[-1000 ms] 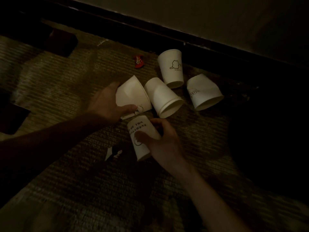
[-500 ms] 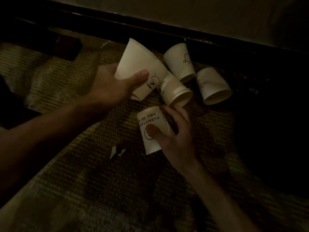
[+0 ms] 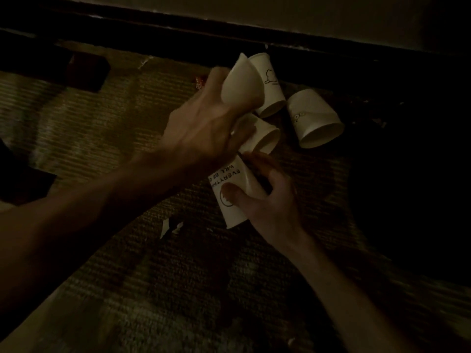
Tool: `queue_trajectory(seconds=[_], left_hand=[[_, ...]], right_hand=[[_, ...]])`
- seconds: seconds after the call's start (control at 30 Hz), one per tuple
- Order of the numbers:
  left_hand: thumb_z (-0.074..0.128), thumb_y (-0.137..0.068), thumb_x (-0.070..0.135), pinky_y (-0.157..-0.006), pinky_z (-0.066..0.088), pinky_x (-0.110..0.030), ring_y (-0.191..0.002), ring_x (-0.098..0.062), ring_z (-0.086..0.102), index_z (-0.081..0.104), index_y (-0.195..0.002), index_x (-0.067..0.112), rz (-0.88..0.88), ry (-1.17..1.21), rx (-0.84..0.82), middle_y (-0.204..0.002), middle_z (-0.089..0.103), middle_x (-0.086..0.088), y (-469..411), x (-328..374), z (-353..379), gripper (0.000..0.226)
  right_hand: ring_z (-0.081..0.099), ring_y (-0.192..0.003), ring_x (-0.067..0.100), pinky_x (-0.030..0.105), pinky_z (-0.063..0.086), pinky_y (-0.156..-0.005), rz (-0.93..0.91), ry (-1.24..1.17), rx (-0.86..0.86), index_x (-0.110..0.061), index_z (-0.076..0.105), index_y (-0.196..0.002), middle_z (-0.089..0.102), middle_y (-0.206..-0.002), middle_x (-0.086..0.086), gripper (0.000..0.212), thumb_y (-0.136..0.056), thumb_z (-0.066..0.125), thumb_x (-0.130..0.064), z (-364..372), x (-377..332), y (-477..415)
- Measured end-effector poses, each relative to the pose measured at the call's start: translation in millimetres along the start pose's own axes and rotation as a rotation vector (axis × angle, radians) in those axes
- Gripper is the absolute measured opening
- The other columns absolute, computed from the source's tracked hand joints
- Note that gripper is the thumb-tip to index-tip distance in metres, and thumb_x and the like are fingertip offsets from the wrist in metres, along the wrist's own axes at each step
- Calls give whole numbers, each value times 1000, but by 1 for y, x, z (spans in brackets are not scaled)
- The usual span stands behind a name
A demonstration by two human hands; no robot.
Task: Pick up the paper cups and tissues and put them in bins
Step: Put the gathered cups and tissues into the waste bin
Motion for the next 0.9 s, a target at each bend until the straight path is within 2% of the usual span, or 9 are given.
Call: queue_trajectory(seconds=[0.1, 0.2, 0.37, 0.5, 0.57, 0.67, 0.73, 0.83, 0.9], left_hand=[[59, -77, 60, -74, 41, -32, -124, -29, 43, 46, -140, 34, 7, -14, -21, -145, 28, -10, -4, 8, 3, 70], [71, -78, 51, -78, 43, -35, -126, -31, 42, 45, -140, 33, 3, -30, -20, -148, 27, -10, -7, 12, 4, 70], [73, -78, 49, -83, 48, -42, -126, -31, 42, 44, -141, 32, 25, -18, -35, -148, 26, -11, -6, 14, 2, 71], [72, -80, 49, -86, 49, -47, -126, -33, 41, 43, -143, 35, 72, -69, -49, -149, 27, -12, -3, 29, 3, 71], [70, -84, 46, -84, 46, -43, -125, -32, 43, 47, -140, 33, 54, -50, -10, -147, 30, -12, -2, 32, -4, 62], [63, -88, 48, -78, 41, -31, -118, -26, 47, 54, -133, 30, 0, 35, 47, -141, 35, -9, 2, 31, -17, 50], [61, -88, 51, -78, 40, -29, -114, -22, 47, 56, -133, 31, -19, 112, 47, -137, 36, -6, 5, 35, -24, 50], [60, -87, 55, -84, 43, -28, -111, -15, 44, 57, -133, 32, -60, 227, 70, -136, 36, -3, 8, 43, -40, 51], [59, -88, 55, -84, 40, -23, -106, -10, 38, 59, -130, 32, -78, 283, 96, -131, 35, 1, 9, 49, -55, 48]], right_hand=[[50, -117, -7, 13, 46, -92, -28, 6, -23, -27, 58, -127, 53, -129, -19, 55, -76, 81, -29, -1, -5, 3], [48, -117, -10, 13, 44, -94, -27, 24, -19, -31, 58, -125, 51, -126, -24, 55, -75, 81, -29, -7, -6, 7], [51, -115, -5, 28, 53, -92, 30, 22, -9, -28, 61, -125, 48, -130, -21, 57, -72, 80, -38, -20, 0, 19], [52, -112, -6, 21, 53, -86, 33, 15, -10, -38, 59, -115, 48, -127, -24, 47, -74, 82, -31, -27, -3, 31], [53, -111, -7, 19, 53, -84, 7, -1, 17, -37, 60, -113, 50, -124, -25, 45, -75, 82, -26, -36, -9, 39], [54, -113, -5, 20, 52, -87, -46, -3, 57, -25, 63, -121, 54, -125, -22, 52, -73, 84, -28, -53, -24, 58], [56, -111, -5, 14, 51, -81, -97, -31, 73, -26, 63, -119, 56, -122, -22, 54, -68, 79, -34, -64, -41, 69], [58, -111, -2, 18, 54, -80, -159, -27, 81, -25, 63, -122, 57, -123, -22, 57, -68, 76, -38, -79, -70, 82], [59, -111, -1, 18, 55, -79, -209, -18, 76, -26, 62, -123, 57, -124, -21, 57, -68, 76, -39, -89, -93, 88]])
Point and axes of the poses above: each hand's wrist, its own y-axis away from the middle knuckle, its own z-axis out of the palm, x = y × z, the point moved 9 cm from there along -y, towards the middle knuckle
